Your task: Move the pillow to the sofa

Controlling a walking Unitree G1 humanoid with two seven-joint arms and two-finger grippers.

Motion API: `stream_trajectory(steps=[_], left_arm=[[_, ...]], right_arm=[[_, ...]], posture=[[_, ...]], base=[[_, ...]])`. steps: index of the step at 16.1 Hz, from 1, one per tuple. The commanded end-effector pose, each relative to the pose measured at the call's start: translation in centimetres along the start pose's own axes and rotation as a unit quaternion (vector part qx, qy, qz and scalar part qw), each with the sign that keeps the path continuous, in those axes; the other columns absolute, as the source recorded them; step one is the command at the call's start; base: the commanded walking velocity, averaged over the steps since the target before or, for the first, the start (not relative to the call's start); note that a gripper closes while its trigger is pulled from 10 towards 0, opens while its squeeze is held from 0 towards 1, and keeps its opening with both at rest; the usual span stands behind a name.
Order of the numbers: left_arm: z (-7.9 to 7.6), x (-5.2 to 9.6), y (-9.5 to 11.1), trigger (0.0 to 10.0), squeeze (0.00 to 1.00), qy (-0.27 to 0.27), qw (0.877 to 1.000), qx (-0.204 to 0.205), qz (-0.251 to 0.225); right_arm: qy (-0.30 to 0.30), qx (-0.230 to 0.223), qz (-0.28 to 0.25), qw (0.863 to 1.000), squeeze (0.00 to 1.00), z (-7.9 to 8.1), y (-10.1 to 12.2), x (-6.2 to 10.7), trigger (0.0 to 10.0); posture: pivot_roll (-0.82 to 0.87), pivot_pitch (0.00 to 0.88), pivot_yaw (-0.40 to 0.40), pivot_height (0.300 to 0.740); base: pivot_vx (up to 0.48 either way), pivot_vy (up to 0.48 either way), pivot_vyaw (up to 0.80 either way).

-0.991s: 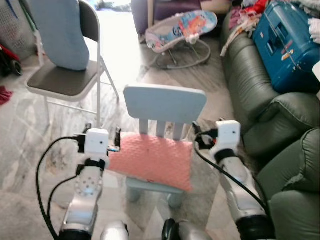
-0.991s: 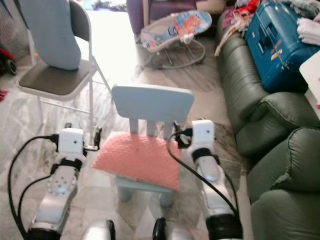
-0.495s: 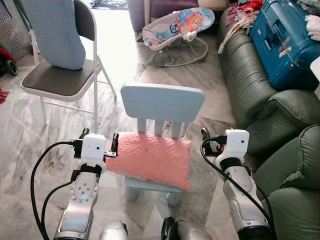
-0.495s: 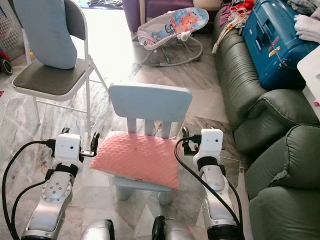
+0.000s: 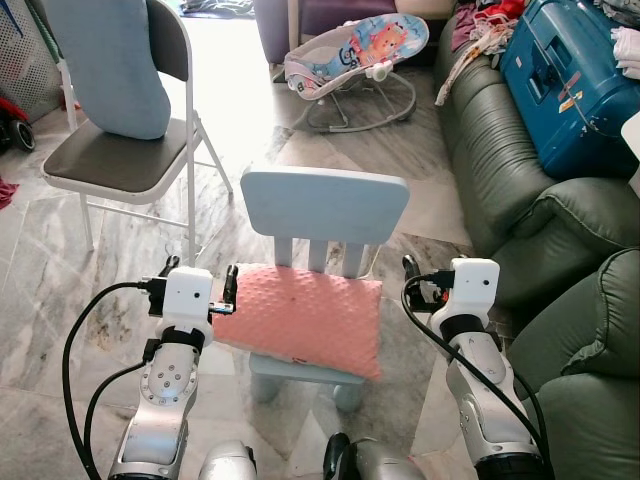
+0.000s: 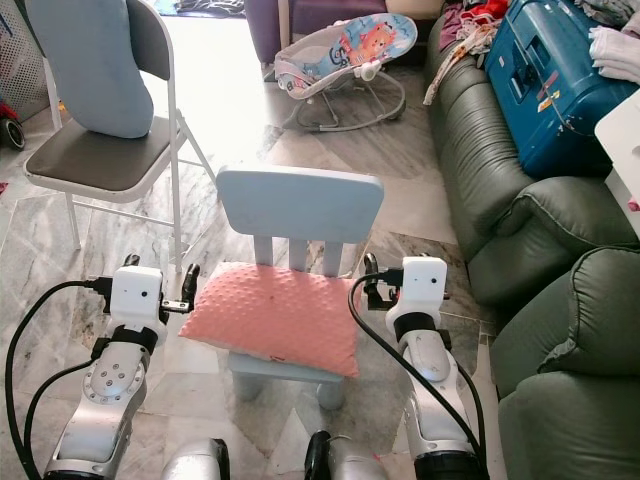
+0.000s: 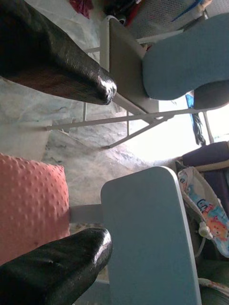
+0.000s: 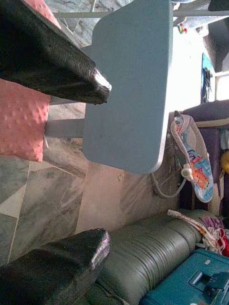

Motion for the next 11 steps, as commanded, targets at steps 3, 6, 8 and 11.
stream_trajectory(steps=[3,6,8,11], left_arm=[[0.2,-0.3,0.46,10.0,0.0,0.003,1.0,0.0,-0.005],[0.1,-0.32,0.48,10.0,0.0,0.002,1.0,0.0,-0.005],[0.06,-0.33,0.51,10.0,0.0,0.002,1.0,0.0,-0.005],[0.07,-0.36,0.54,10.0,0.0,0.003,1.0,0.0,-0.006]], right_arm=[[0.002,-0.004,0.002,1.0,0.0,0.07,0.07,0.07,10.0],[0.002,-0.004,0.001,1.0,0.0,0.03,0.12,0.04,10.0],[0.002,-0.005,0.001,1.0,0.0,0.02,0.12,0.03,10.0],[0.005,-0.006,0.002,1.0,0.0,0.14,0.13,-0.01,10.0]], posture=[[0.03,0.14,-0.037,0.74],[0.03,0.14,-0.037,0.74],[0.03,0.141,-0.037,0.74],[0.03,0.141,-0.038,0.721]], base=[[0.0,0.0,0.0],[0.0,0.0,0.0],[0.0,0.0,0.0],[0.0,0.0,0.0]])
Point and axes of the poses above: a point about 5 cm out from each wrist's last joint towards the gripper, its own x axis pointing back from the gripper into the wrist, its own y axis along the axis of the wrist's last joint, z = x × y, the point moved 3 cm from there along -x, pointing out of the wrist towards the gripper, and after that the axes turned 10 degrees about -x, right-handed, at the moved point
